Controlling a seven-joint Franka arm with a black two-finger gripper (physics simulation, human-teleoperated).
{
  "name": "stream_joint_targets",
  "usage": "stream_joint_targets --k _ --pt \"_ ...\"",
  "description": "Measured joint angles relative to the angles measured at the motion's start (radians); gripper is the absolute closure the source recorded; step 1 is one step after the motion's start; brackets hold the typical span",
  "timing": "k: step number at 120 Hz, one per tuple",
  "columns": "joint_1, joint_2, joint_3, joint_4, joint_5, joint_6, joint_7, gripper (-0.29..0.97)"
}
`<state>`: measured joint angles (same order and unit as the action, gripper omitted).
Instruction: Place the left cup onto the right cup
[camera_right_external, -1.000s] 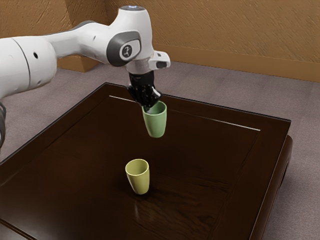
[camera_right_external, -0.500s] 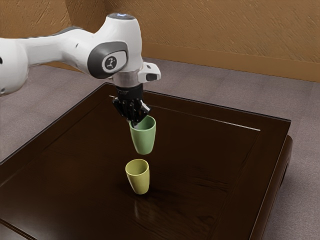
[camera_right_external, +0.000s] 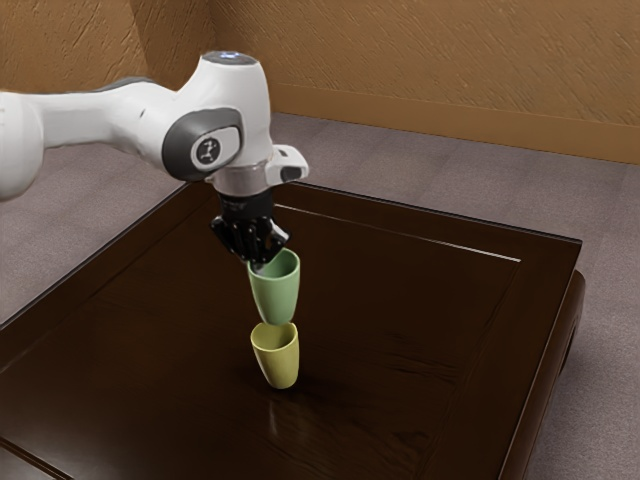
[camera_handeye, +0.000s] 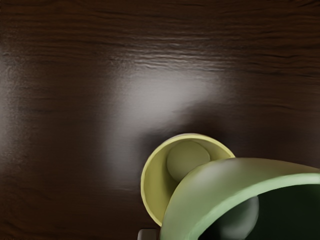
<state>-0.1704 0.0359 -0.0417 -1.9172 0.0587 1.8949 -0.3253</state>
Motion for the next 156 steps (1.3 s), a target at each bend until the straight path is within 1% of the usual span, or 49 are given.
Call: stream_joint_targets --k 30,54,99,144,148,156 --pt "0.004 0.000 0.022 -0.036 0.000 0.025 -0.028 0.79" --pt "0.016 0.001 0.023 -0.055 -0.001 0.041 -0.046 0.79" --pt "-0.003 0.012 0.023 -0.067 -0.003 0.054 -0.072 0.79" --pt "0.005 0.031 0.023 -0.103 -0.013 0.082 -0.090 0.78" --pt "0.004 0.032 0.023 -0.104 -0.015 0.083 -0.091 0.74" --pt "0.003 0.034 0.022 -0.104 -0.018 0.085 -0.093 0.59"
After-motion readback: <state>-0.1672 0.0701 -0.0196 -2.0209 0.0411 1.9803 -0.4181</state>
